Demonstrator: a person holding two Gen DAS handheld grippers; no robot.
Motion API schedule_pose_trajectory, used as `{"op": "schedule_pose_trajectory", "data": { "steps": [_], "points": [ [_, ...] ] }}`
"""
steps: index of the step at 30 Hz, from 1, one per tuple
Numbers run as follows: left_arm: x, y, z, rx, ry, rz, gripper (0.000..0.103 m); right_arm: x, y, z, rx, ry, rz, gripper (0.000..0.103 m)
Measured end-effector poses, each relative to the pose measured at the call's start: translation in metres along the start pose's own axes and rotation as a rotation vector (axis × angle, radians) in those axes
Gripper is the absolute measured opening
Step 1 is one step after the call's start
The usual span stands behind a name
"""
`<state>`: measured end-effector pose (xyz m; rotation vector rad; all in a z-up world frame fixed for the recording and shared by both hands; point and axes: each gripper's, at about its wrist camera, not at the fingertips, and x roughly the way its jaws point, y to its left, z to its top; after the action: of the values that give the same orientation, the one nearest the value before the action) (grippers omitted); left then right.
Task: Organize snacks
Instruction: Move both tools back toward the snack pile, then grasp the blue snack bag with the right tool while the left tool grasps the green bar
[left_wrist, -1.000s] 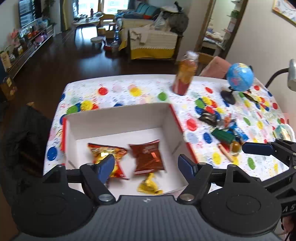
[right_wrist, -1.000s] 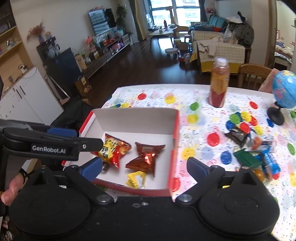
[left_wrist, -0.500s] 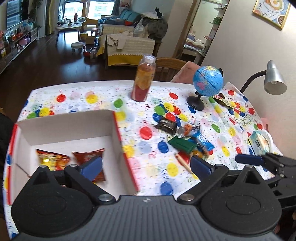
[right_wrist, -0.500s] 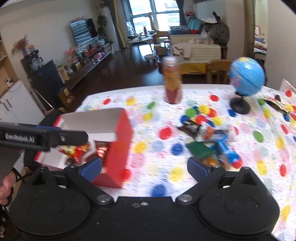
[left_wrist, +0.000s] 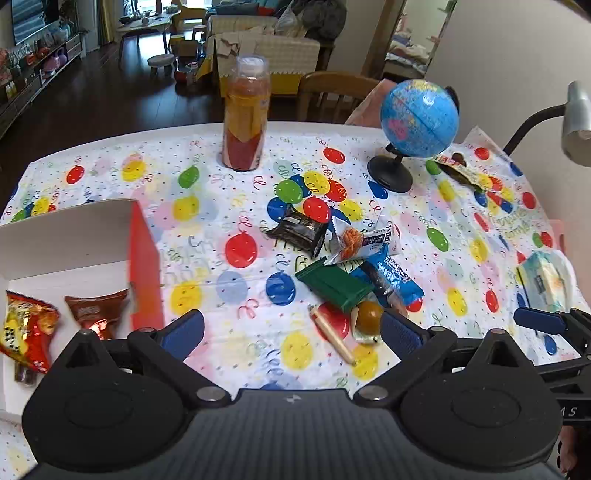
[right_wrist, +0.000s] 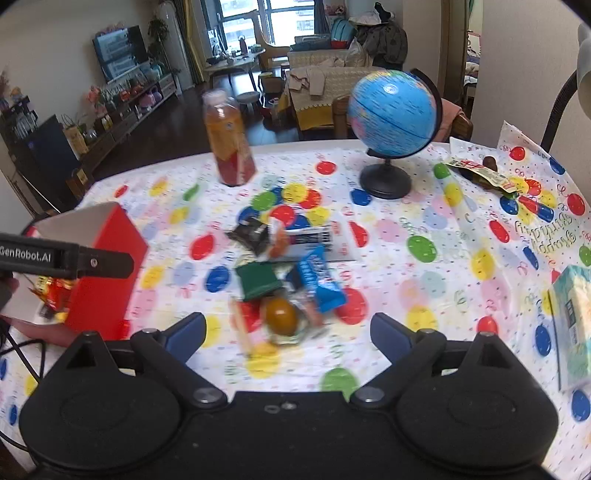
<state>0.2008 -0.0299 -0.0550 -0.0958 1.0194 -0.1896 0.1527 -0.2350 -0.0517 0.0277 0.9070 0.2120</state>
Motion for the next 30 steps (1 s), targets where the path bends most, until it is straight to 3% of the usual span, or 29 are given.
{"op": "schedule_pose_trajectory", "data": {
  "steps": [8, 13, 23, 25, 30],
  "points": [
    [0.047, -0.020, 0.025, -0.050, 0.067, 0.046, 0.102, 0.037, -0.042, 0.013, 0.002, 0.039, 0.027, 0.084],
    [0.075, -0.027, 0.038, -0.059, 0.102, 0.090, 0.102, 0.060, -0.050, 0.012, -0.017, 0.077, 0.045, 0.075],
    [0.132, -0.040, 0.056, -0.119, 0.199, 0.148, 0.101, 0.098, -0.068, 0.034, -0.001, 0.099, 0.088, 0.067],
    [0.143, -0.041, 0.057, -0.127, 0.227, 0.150, 0.101, 0.108, -0.071, 0.037, 0.023, 0.114, 0.099, 0.061],
    [0.167, -0.040, 0.057, -0.173, 0.279, 0.151, 0.101, 0.131, -0.071, 0.041, 0.044, 0.150, 0.146, 0.059]
  ]
}}
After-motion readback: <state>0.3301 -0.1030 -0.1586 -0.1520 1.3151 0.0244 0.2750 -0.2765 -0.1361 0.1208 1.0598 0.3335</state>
